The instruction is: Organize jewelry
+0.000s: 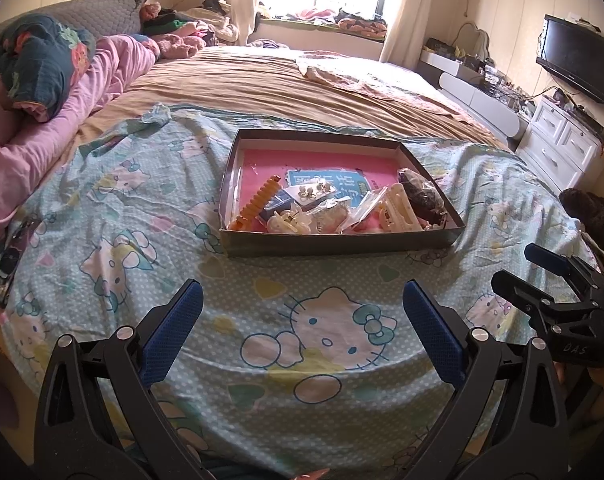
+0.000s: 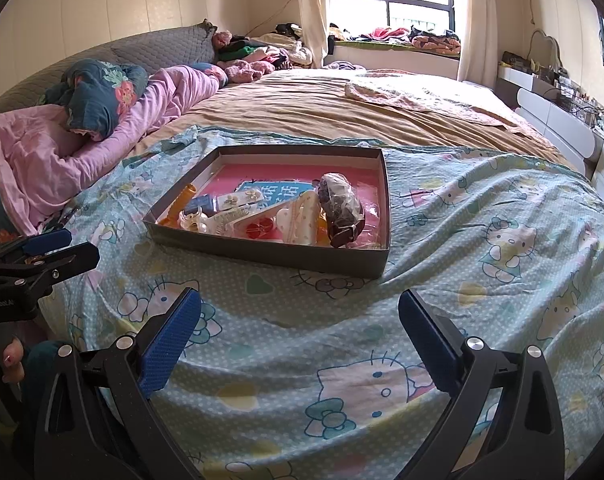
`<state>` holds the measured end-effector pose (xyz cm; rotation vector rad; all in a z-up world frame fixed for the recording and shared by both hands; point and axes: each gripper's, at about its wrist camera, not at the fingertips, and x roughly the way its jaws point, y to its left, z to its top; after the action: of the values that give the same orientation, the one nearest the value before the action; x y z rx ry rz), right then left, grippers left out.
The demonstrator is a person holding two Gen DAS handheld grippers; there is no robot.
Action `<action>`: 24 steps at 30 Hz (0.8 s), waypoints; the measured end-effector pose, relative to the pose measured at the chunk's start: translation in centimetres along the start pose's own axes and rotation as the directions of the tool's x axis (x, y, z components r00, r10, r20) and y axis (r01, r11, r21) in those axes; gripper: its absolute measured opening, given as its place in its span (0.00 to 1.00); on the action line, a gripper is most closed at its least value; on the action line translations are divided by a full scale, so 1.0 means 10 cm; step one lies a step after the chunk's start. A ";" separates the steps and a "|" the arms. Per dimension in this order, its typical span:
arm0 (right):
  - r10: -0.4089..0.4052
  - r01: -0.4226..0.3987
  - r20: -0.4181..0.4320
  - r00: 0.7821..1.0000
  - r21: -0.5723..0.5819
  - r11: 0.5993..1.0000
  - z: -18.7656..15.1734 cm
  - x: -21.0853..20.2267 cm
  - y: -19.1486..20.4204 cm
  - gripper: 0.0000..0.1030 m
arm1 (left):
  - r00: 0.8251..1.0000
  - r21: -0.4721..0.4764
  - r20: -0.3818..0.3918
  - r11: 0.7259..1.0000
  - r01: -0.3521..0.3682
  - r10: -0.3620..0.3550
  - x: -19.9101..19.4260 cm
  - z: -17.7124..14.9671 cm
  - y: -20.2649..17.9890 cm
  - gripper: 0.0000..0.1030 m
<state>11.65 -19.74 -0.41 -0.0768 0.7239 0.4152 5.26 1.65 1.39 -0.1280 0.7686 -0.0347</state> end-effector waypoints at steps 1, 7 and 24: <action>0.000 0.000 0.001 1.000 0.000 1.000 0.00 0.00 0.00 0.96 | 1.000 0.000 -0.001 1.000 -0.001 0.001 0.00 0.00 0.00 0.91; 0.001 -0.001 -0.001 1.000 0.000 1.000 0.00 0.00 0.00 0.96 | 1.000 0.002 0.004 1.000 0.001 -0.001 -0.02 0.02 0.01 0.91; 0.001 -0.001 -0.001 1.000 0.000 1.000 -0.01 0.00 0.00 0.96 | 1.000 0.002 0.001 1.000 -0.001 0.001 -0.03 0.03 0.01 0.91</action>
<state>11.64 -19.75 -0.46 -0.0770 0.7247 0.4159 5.21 1.77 1.80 -0.1257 0.7672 -0.0344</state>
